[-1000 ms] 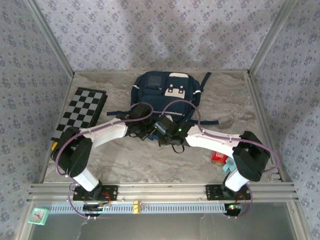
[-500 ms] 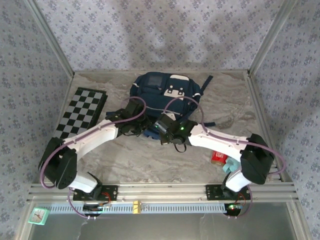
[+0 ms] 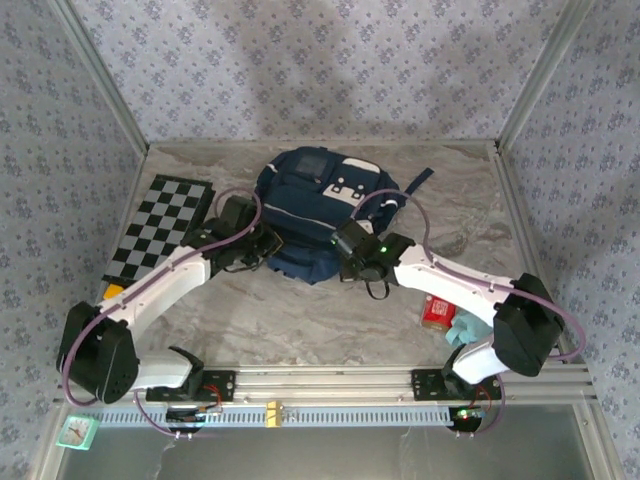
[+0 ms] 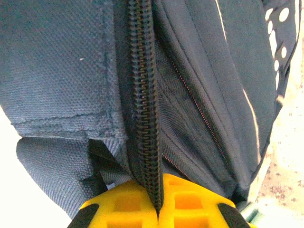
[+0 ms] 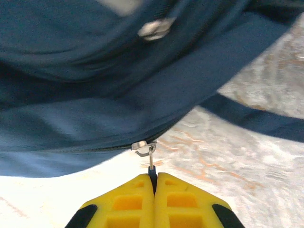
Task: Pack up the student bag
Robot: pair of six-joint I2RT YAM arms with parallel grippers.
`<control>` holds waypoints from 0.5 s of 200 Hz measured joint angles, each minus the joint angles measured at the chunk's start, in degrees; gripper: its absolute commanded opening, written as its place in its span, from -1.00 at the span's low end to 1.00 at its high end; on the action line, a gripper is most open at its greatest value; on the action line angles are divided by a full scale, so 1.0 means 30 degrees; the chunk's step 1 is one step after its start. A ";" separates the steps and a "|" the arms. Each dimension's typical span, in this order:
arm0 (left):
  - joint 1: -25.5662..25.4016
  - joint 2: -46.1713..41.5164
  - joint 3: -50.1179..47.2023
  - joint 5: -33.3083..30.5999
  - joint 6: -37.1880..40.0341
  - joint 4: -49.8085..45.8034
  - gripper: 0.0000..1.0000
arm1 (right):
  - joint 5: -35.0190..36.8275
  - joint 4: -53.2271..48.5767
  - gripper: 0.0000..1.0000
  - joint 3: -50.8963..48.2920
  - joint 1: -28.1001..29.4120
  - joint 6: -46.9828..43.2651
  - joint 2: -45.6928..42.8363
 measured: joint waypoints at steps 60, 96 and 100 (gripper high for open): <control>0.1501 -0.0685 -0.0313 0.1129 0.1195 -0.0474 -1.00 | -0.0823 0.0481 -1.00 -0.0729 -0.2397 -0.0627 -0.0117; 0.2193 -0.0714 -0.0313 0.1872 0.2120 -0.0743 -1.00 | -0.1472 0.1377 -1.00 -0.0787 -0.3730 -0.1413 -0.0022; 0.2273 -0.0729 -0.0313 0.1938 0.2229 -0.0801 -1.00 | -0.1552 0.1464 -1.00 -0.0787 -0.3883 -0.1537 0.0044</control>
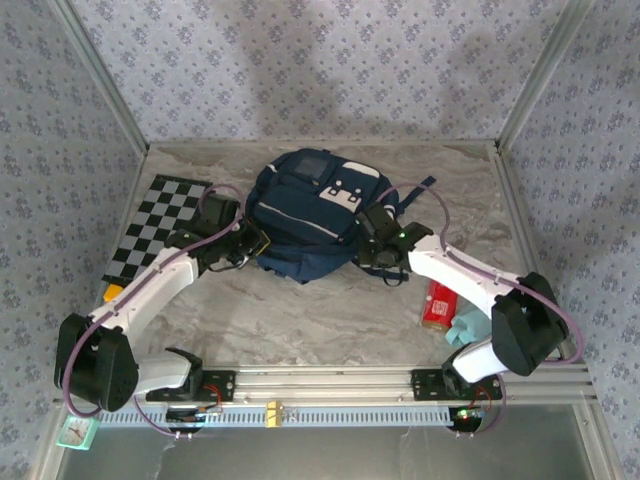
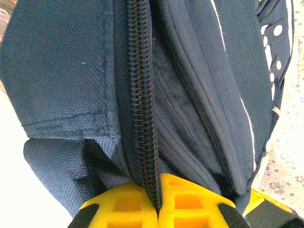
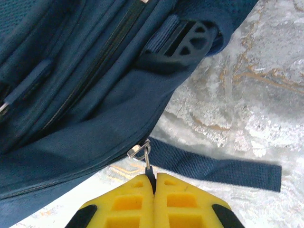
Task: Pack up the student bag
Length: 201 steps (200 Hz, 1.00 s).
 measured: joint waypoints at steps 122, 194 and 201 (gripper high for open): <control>0.1428 -0.0284 0.0000 0.0758 0.2747 -0.0845 -1.00 | -0.2062 0.1843 -1.00 0.2149 -0.3228 -0.1923 0.4073; 0.2171 -0.0517 0.0000 0.1064 0.4932 -0.1217 -0.21 | -0.3650 0.1953 -0.42 0.0903 -0.2375 -0.2164 0.1545; 0.2178 -0.0736 0.0000 0.1027 0.5034 -0.1224 -0.20 | -0.3840 0.1829 -0.32 0.0721 -0.2259 -0.2047 0.1107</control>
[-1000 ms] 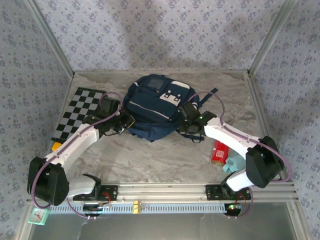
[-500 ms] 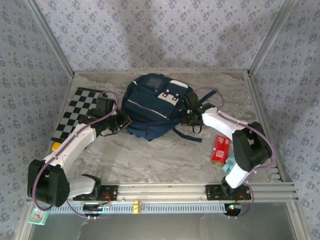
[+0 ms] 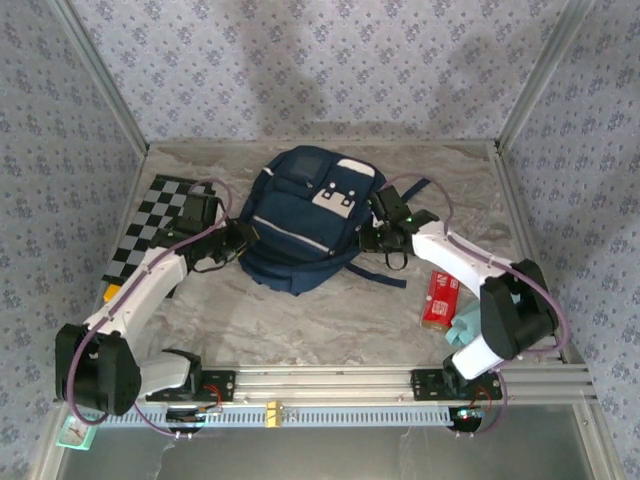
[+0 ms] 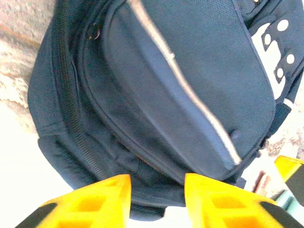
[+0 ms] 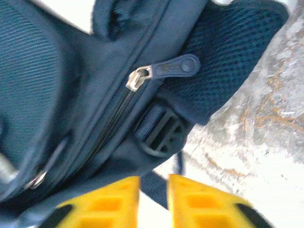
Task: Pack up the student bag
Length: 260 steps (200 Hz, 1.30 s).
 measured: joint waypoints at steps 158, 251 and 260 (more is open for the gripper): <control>-0.7817 0.3213 -0.0889 -0.3483 -0.4000 0.3490 -0.21 | -0.2062 -0.0488 0.13 0.8116 -0.3118 0.3723 0.7519; -0.8655 0.4437 -0.1770 -0.4036 -0.4153 0.4197 -0.33 | -0.1829 -0.1661 0.22 1.0469 -0.2688 0.5464 1.0120; -0.8663 0.4437 -0.1967 -0.4044 -0.4153 0.4357 -0.34 | -0.1843 -0.1778 0.17 1.0710 -0.2739 0.5559 1.0506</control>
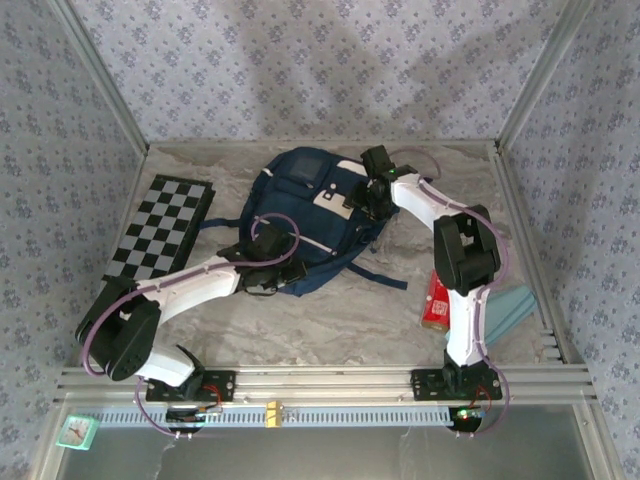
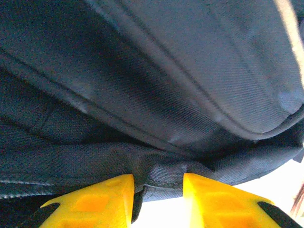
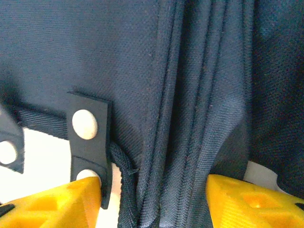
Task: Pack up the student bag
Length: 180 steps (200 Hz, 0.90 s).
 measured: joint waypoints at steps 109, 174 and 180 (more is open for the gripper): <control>0.0073 0.0685 -0.0517 -0.0627 0.0160 0.0947 -0.41 | -0.0342 0.1559 -1.00 -0.0270 -0.0168 0.0255 -0.0058; 0.1421 0.1260 -0.0437 -0.0204 0.1413 0.1464 -0.41 | -0.1311 0.4670 -1.00 -0.3818 -0.0532 0.0933 -0.2484; 0.1741 0.1384 -0.0335 -0.0117 0.1705 0.1494 -0.41 | -0.1435 0.4911 -1.00 -0.4350 -0.0597 0.1166 -0.2958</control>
